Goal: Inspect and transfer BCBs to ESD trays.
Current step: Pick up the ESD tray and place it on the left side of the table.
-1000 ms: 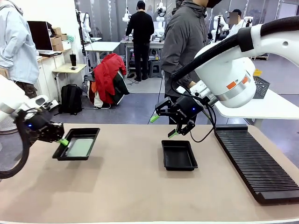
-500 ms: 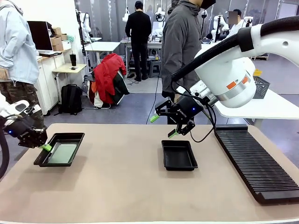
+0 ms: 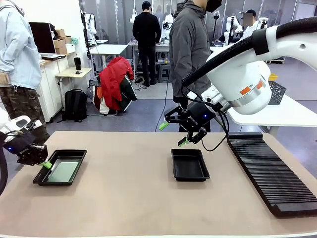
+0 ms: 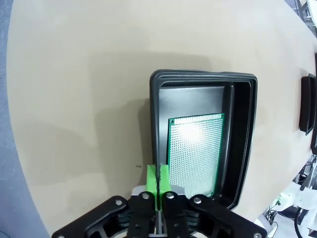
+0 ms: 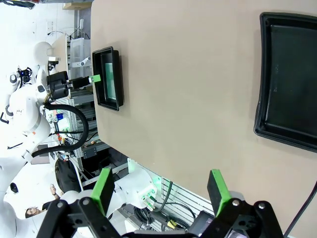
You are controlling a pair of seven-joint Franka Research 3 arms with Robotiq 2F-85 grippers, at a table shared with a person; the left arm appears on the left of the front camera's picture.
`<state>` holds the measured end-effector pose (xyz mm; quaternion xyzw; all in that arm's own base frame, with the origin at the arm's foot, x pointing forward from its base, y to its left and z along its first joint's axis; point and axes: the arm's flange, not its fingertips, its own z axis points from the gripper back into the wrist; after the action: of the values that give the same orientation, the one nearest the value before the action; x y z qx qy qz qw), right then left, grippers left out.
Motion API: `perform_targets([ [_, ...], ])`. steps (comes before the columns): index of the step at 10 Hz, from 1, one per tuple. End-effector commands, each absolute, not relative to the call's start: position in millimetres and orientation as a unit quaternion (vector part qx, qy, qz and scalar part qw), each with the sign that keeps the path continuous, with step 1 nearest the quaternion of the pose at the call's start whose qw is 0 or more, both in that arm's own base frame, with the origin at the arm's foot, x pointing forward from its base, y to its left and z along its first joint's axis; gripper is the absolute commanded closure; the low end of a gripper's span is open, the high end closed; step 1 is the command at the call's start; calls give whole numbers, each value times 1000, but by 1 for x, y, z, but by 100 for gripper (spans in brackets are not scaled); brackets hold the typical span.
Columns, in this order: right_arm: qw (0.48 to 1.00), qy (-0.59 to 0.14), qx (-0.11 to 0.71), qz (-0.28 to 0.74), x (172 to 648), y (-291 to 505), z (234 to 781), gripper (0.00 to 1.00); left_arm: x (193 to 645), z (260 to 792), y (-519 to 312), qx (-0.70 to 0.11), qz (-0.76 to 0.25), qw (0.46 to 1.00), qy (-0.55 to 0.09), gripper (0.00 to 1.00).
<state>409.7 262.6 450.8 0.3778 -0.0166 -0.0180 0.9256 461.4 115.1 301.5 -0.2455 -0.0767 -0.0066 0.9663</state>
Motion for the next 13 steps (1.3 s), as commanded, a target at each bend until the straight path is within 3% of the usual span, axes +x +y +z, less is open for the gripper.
perform_targets([
  [1, 926, -17, 376, -17, 410, 262, 451, 0, 462, 297, 118, -243, -13, 966, -90, 100],
  [8, 926, -17, 376, -17, 410, 262, 451, 0, 462, 298, 115, -241, -5, 968, -77, 100],
  [9, 926, -17, 376, -17, 410, 262, 451, 0, 463, 297, 113, -238, -5, 968, -78, 94],
  [10, 926, -17, 376, -17, 410, 262, 451, 0, 459, 302, 109, -235, -6, 969, -77, 79],
  [11, 926, -17, 376, -17, 410, 262, 451, 0, 458, 306, 106, -224, -1, 972, -75, 75],
  [12, 926, -17, 376, -17, 410, 262, 451, 0, 457, 310, 102, -218, -2, 973, -70, 61],
  [13, 926, -17, 376, -17, 410, 262, 451, 0, 456, 314, 99, -210, -3, 975, -68, 57],
])
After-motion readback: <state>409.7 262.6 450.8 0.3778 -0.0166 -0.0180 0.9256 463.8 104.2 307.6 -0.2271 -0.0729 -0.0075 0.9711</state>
